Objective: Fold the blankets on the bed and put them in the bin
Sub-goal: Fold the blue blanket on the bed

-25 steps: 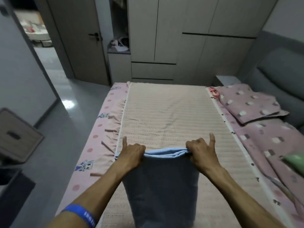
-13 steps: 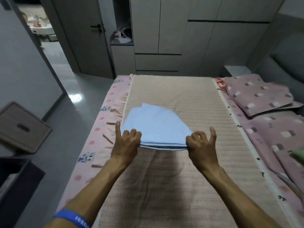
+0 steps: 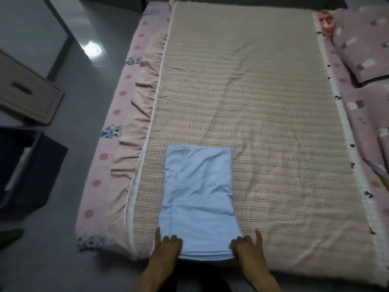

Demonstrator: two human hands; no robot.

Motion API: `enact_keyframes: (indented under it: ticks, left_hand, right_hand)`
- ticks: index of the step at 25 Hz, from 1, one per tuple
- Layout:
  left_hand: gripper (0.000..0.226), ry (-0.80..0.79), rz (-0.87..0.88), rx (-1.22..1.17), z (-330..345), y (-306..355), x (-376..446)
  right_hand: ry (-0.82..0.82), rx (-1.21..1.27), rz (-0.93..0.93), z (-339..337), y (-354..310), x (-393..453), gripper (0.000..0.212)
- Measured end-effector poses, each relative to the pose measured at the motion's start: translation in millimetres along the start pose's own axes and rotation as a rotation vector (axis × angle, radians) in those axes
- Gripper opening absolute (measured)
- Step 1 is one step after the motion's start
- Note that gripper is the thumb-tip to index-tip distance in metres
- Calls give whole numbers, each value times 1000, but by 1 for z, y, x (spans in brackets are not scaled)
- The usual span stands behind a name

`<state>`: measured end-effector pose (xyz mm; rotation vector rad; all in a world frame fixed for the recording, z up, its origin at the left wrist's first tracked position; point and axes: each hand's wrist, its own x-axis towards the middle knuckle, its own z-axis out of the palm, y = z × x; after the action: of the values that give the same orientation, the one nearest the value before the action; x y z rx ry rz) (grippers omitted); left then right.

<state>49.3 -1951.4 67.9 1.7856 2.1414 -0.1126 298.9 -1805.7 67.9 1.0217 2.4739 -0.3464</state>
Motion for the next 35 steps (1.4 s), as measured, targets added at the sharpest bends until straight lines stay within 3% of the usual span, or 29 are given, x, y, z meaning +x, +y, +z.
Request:
enact_keyframes:
  ticks: [3, 4, 6, 11, 15, 17, 20, 22, 26, 30, 32, 35]
  left_hand:
    - [28, 126, -34, -99, -30, -18, 55]
    - [31, 84, -61, -110, -45, -28, 84]
    - [21, -158, -124, -99, -78, -50, 144]
    - [32, -382, -237, -101, -87, -102, 283]
    - [27, -357, -154, 27, -51, -133, 368]
    - [30, -245, -122, 100, -32, -140, 389]
    - [49, 144, -161, 121, 8, -134, 370]
    - [59, 206, -179, 13, 37, -110, 322]
    - [64, 84, -179, -122, 98, -102, 248]
    - [67, 43, -500, -189, 108, -118, 250]
    - [71, 7, -636, -295, 99, -113, 247]
    - [67, 21, -624, -415, 82, -115, 253]
  right_hand:
    - [128, 58, 101, -38, 13, 42, 50]
    - [194, 95, 126, -50, 21, 64, 48]
    - [259, 167, 171, -76, 33, 112, 43]
    - [185, 137, 261, -111, 47, 243, 37]
    - [209, 124, 257, -88, 75, 335, 37]
    - [244, 129, 279, -75, 84, 363, 38]
    - [313, 127, 358, -46, 71, 364, 54]
    - [377, 173, 322, -7, 42, 333, 59]
    - [251, 239, 407, 54, 27, 295, 67]
    - [170, 261, 557, 59, 40, 306, 63]
    - [157, 352, 528, 54, 47, 299, 64]
    - [174, 539, 443, 39, 61, 294, 60]
